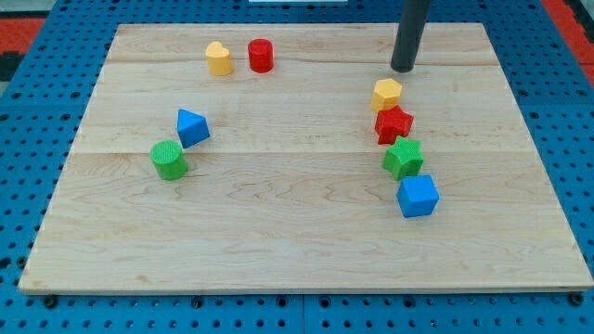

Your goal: Push the red circle above the hexagon

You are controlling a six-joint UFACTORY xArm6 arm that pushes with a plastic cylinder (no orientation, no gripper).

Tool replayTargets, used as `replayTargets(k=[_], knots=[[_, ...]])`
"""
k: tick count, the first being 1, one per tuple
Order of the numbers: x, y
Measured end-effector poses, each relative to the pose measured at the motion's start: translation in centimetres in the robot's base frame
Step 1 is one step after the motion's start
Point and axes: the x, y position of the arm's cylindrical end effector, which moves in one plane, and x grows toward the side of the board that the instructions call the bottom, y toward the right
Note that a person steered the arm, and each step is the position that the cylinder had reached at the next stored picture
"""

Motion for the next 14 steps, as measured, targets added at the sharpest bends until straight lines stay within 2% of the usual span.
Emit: replayTargets(k=[1, 2, 3, 5, 7, 8, 9, 10, 11, 12, 13, 14], knots=[[-1.5, -5.3], [2.4, -11.0], [4.4, -14.4], [4.4, -16.3], [4.3, -15.7], [3.7, -17.9], [2.9, -22.5], [0.6, -22.3], [0.2, -19.6], [-1.0, -21.7], [-1.2, -16.5], [0.9, -11.9]])
